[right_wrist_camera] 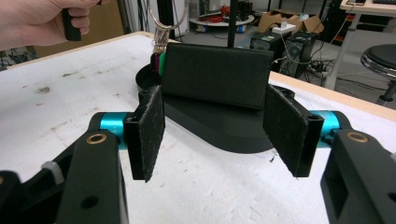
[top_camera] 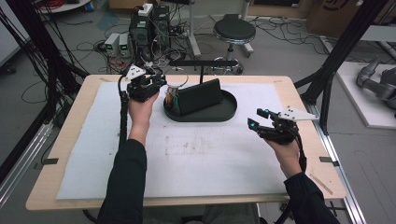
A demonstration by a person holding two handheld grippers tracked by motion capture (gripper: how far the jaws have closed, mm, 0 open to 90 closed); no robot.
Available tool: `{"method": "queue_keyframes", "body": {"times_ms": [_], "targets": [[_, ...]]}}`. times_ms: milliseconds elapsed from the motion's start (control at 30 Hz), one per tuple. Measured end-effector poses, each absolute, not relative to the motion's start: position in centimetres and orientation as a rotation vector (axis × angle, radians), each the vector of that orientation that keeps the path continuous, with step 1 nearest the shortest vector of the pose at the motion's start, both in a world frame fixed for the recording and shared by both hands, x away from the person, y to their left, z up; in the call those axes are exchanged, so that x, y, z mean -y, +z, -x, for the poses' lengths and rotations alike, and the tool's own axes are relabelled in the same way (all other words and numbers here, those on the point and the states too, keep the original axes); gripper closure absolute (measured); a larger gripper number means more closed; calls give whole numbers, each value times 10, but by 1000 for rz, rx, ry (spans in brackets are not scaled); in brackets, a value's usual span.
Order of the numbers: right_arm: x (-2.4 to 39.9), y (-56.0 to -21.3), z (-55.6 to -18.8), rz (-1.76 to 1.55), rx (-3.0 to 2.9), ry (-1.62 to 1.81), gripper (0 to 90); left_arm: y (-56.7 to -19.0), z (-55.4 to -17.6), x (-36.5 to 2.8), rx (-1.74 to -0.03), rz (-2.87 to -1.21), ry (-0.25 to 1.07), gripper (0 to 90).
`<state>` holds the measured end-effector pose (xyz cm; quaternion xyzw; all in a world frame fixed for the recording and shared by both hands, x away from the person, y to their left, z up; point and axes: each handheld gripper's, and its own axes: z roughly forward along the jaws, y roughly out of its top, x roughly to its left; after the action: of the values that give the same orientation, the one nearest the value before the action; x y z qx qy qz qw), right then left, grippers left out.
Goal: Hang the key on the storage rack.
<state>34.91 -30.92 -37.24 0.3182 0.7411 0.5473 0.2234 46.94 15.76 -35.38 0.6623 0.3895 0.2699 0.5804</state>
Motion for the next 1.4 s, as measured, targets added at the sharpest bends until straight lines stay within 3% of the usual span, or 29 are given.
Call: {"method": "queue_keyframes", "body": {"times_ms": [200, 400, 500, 900, 1400], "targets": [[310, -372, -349, -880, -2048, 1511, 397, -349, -464, -157, -928, -1598, 652, 461], [311, -373, -350, -889, -2047, 1512, 396, -336, -445, -152, -877, -1676, 685, 332], [311, -373, -350, -887, -2045, 1508, 395, -334, -425, -153, -814, -1640, 756, 329], [313, -374, -350, -906, -2040, 1500, 393, -341, -365, -183, -800, -1647, 681, 301], [314, -377, -348, -930, -2030, 1433, 389, -395, -317, -209, -879, -1631, 599, 256]]}}
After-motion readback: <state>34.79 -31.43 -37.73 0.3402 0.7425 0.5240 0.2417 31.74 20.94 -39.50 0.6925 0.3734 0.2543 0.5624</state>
